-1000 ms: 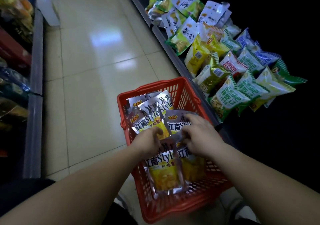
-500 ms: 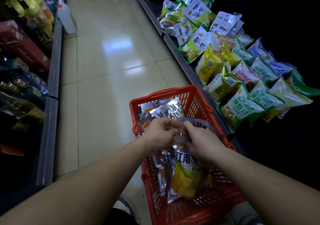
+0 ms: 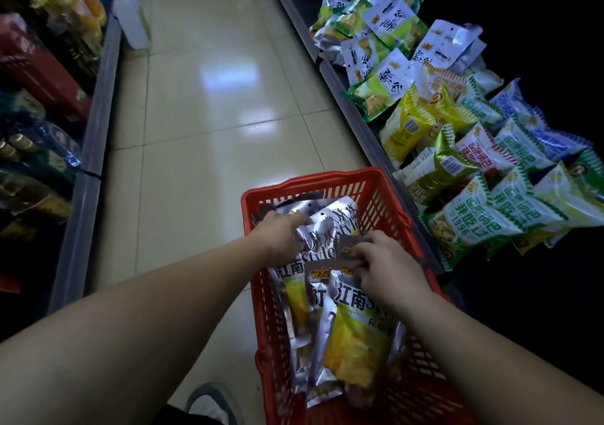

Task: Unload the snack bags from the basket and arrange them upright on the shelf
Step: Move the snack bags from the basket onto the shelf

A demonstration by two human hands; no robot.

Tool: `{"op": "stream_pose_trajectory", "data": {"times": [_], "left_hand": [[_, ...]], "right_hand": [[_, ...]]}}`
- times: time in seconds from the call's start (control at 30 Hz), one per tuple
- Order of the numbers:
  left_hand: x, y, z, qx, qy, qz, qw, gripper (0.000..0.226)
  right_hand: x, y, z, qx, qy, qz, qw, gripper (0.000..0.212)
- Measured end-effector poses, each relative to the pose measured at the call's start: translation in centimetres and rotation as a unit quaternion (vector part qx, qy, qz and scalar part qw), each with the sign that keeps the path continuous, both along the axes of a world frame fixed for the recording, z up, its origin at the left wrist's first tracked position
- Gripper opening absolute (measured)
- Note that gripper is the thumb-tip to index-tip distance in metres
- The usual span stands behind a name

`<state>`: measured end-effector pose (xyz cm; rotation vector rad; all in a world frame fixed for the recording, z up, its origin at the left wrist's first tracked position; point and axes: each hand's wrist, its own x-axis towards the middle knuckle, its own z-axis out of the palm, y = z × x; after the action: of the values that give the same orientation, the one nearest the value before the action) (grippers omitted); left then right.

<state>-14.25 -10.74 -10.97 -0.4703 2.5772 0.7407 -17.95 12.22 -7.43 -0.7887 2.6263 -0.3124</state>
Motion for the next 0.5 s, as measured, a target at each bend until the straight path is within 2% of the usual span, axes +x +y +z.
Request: {"op": "stream_pose_trajectory", "data": {"times": [0.13, 0.2, 0.27, 0.33, 0.4, 0.5], "left_hand": [[-1.0, -0.4, -0.2, 0.085, 0.071, 0.018, 0.994, 0.043], [-1.4, -0.8, -0.1, 0.104, 0.102, 0.024, 0.989, 0.035], [-1.7, -1.2, -0.2, 0.051, 0.099, 0.010, 0.994, 0.041], [-2.1, -1.5, -0.6, -0.013, 0.081, -0.024, 0.996, 0.050], [-2.4, -1.3, -0.7, -0.020, 0.066, -0.058, 0.996, 0.054], [-2.8, -1.0, -1.1, -0.007, 0.030, -0.076, 0.997, 0.058]], "right_hand": [[-1.4, -1.0, -1.5, -0.018, -0.018, -0.024, 0.999, 0.008], [-2.1, -1.4, -2.6, -0.038, -0.041, -0.025, 0.998, 0.025], [-2.5, -1.8, -3.3, -0.040, -0.050, -0.013, 0.998, 0.035], [-2.6, -2.0, -3.7, -0.036, -0.052, -0.009, 0.998, 0.027], [-2.7, -2.1, -3.5, -0.053, -0.045, -0.014, 0.997, 0.015], [-3.1, -1.8, -3.3, -0.088, -0.020, -0.024, 0.996, 0.012]]}}
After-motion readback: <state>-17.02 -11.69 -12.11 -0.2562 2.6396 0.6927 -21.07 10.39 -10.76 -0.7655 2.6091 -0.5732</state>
